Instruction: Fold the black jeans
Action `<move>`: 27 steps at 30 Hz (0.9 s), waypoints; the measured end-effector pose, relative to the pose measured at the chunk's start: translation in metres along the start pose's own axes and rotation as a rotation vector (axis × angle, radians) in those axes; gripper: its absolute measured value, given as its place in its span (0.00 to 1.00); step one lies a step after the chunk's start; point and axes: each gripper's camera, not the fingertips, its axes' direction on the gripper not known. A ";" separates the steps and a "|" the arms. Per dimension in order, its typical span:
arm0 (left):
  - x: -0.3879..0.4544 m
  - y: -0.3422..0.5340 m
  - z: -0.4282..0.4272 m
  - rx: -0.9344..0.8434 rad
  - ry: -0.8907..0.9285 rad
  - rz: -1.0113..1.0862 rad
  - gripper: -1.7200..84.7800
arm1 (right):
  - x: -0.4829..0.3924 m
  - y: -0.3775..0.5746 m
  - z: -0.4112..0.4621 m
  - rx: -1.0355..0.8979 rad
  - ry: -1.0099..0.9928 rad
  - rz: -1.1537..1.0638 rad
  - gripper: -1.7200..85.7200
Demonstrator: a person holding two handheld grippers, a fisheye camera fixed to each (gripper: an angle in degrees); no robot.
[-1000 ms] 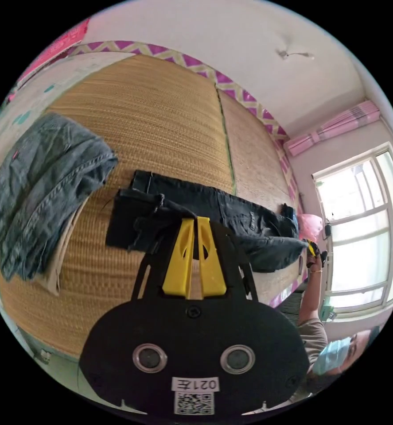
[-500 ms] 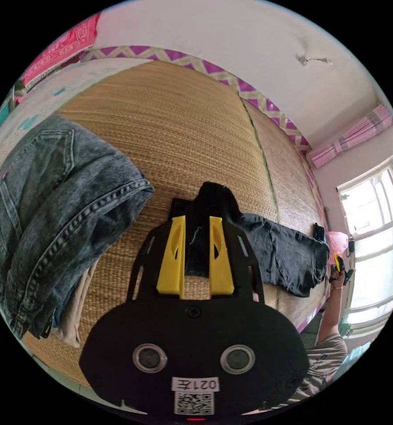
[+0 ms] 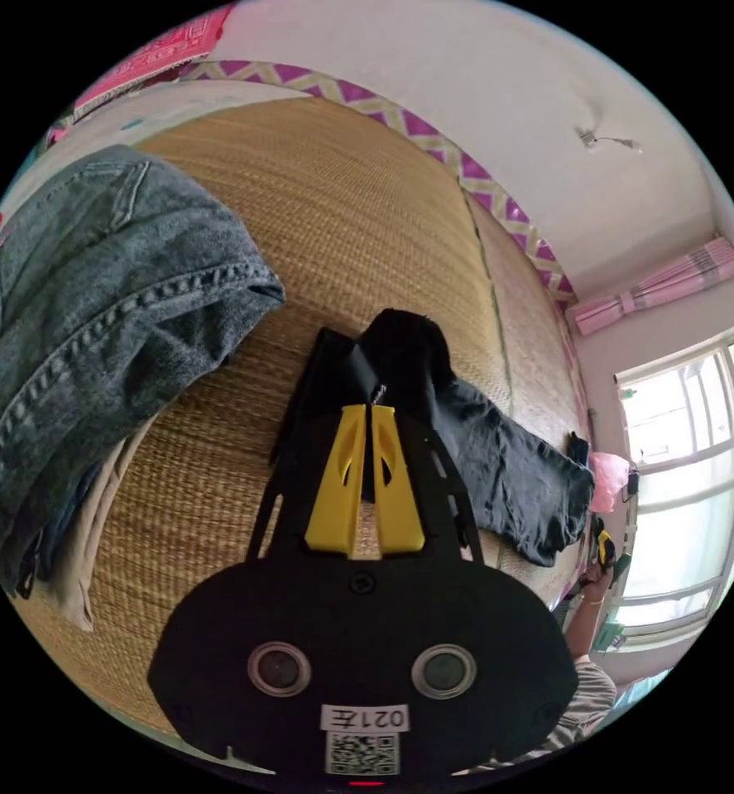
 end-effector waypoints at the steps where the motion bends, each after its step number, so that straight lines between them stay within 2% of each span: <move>1: 0.000 0.006 -0.018 0.031 0.022 0.014 0.01 | 0.002 0.006 -0.007 0.003 -0.027 0.020 0.02; 4: 0.002 0.024 -0.055 0.069 0.089 0.054 0.01 | 0.005 0.020 -0.025 0.017 -0.056 0.038 0.01; 6: 0.002 0.036 -0.062 0.069 0.067 0.075 0.01 | 0.003 0.027 -0.033 0.024 -0.062 0.034 0.01; 10: -0.050 0.051 -0.013 -0.009 0.012 -0.005 0.02 | 0.006 0.044 -0.030 0.006 -0.064 0.035 0.01; 14: -0.129 0.074 0.017 -0.021 0.161 -0.133 0.04 | 0.015 0.060 -0.015 -0.054 -0.119 0.079 0.01; 17: -0.160 0.092 0.016 -0.061 0.167 -0.186 0.03 | 0.016 0.070 -0.019 -0.069 -0.164 0.098 0.01; 19: -0.168 0.101 0.010 -0.036 0.159 -0.195 0.02 | 0.015 0.076 -0.027 -0.058 -0.165 0.104 0.01; 22: -0.161 0.097 0.006 0.014 0.283 -0.150 0.02 | 0.019 0.085 -0.037 -0.026 -0.182 0.125 0.01; 24: -0.150 0.088 0.003 0.010 0.217 -0.134 0.03 | 0.020 0.090 -0.040 -0.012 -0.198 0.140 0.01; 26: -0.145 0.077 0.006 -0.014 0.096 -0.125 0.10 | 0.021 0.099 -0.039 -0.008 -0.219 0.160 0.01; 27: -0.147 0.074 0.008 -0.023 0.096 -0.128 0.12 | 0.021 0.101 -0.039 -0.007 -0.226 0.164 0.01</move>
